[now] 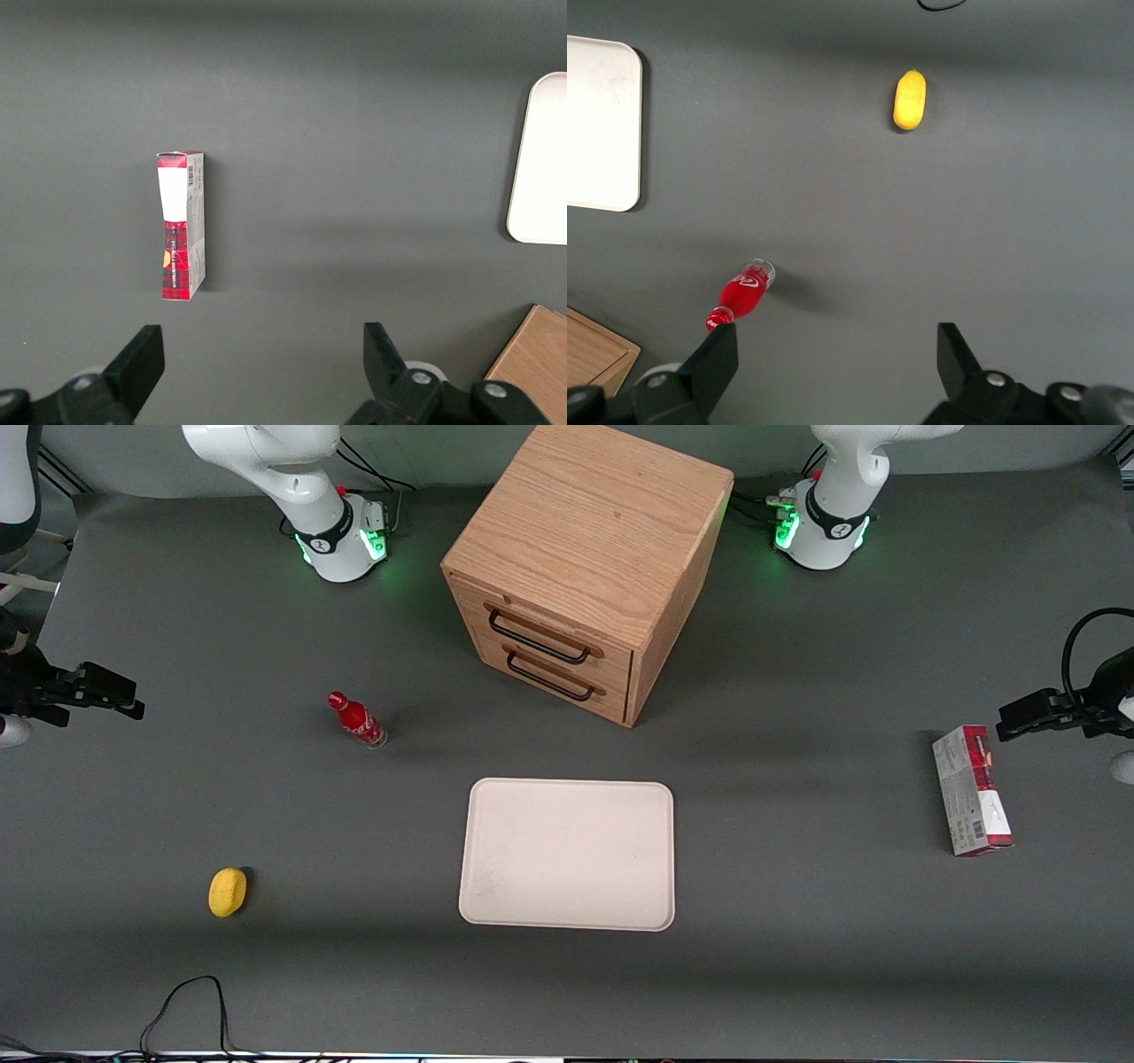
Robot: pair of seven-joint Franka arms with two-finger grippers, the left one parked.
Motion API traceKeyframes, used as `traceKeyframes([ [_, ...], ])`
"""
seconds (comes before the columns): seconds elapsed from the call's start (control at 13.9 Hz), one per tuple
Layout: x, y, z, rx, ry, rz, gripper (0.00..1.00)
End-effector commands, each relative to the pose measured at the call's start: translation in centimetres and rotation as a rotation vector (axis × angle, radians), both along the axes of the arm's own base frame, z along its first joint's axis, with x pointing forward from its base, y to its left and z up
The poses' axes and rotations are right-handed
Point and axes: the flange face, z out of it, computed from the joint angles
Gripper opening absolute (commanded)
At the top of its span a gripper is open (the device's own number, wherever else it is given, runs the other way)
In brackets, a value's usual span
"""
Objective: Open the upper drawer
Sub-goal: 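Move the right gripper to the upper drawer's black handle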
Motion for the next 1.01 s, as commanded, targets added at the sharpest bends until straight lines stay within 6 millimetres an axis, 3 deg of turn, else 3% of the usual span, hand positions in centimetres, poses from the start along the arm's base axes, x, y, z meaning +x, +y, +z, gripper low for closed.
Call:
traceKeyframes([
  [0.0,0.0,0.1,0.2,-0.017,0.006,-0.012,1.0],
  [0.29,0.1,0.3,0.3,-0.019,0.006,-0.006,1.0],
  [0.36,0.1,1.4,0.3,-0.017,0.006,0.013,1.0],
  [0.5,0.3,5.1,0.8,-0.018,-0.008,0.081,1.0],
  [0.79,0.7,15.6,1.1,-0.012,-0.024,0.254,1.0],
  [0.93,0.0,20.6,0.0,0.01,-0.005,0.334,1.0],
])
